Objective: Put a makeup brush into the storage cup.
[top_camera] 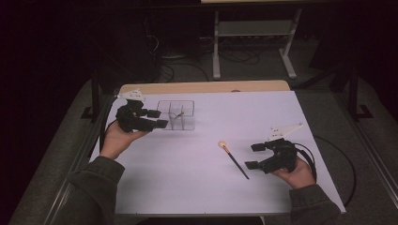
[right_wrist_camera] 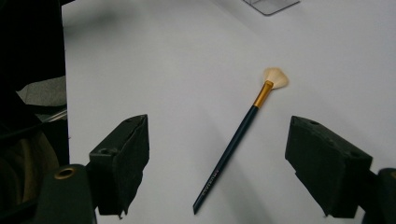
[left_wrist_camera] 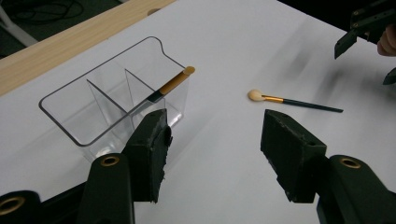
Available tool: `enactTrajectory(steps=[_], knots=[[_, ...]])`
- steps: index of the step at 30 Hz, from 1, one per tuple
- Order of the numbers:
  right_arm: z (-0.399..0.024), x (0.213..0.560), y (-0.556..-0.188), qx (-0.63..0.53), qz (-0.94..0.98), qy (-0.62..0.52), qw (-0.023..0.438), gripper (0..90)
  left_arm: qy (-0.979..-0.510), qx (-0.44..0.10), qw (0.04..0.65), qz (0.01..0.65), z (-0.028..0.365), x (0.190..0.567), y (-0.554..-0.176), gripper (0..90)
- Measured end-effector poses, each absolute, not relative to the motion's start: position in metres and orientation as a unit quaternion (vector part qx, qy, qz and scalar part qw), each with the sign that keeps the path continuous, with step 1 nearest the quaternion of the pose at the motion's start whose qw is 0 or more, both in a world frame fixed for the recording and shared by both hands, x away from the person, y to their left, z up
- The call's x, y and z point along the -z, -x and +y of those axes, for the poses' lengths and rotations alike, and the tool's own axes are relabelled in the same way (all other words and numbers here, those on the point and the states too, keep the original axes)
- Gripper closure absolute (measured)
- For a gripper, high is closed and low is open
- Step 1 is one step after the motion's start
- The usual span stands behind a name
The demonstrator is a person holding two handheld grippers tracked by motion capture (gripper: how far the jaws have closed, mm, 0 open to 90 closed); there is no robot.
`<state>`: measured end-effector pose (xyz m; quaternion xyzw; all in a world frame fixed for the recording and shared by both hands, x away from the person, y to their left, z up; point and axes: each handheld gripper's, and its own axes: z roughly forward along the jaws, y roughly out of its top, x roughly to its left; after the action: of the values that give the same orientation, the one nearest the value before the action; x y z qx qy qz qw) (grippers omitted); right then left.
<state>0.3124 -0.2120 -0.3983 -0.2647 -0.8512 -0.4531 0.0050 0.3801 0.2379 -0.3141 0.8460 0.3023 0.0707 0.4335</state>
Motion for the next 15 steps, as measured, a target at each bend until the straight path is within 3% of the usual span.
enactTrajectory(steps=[15], knots=[[-0.214, 0.401, -0.31, 0.445, -0.853, 0.272, -0.001, 20.7, -0.842, -0.071, 0.442, 0.302, 0.244, 0.315, -0.364, 38.4]])
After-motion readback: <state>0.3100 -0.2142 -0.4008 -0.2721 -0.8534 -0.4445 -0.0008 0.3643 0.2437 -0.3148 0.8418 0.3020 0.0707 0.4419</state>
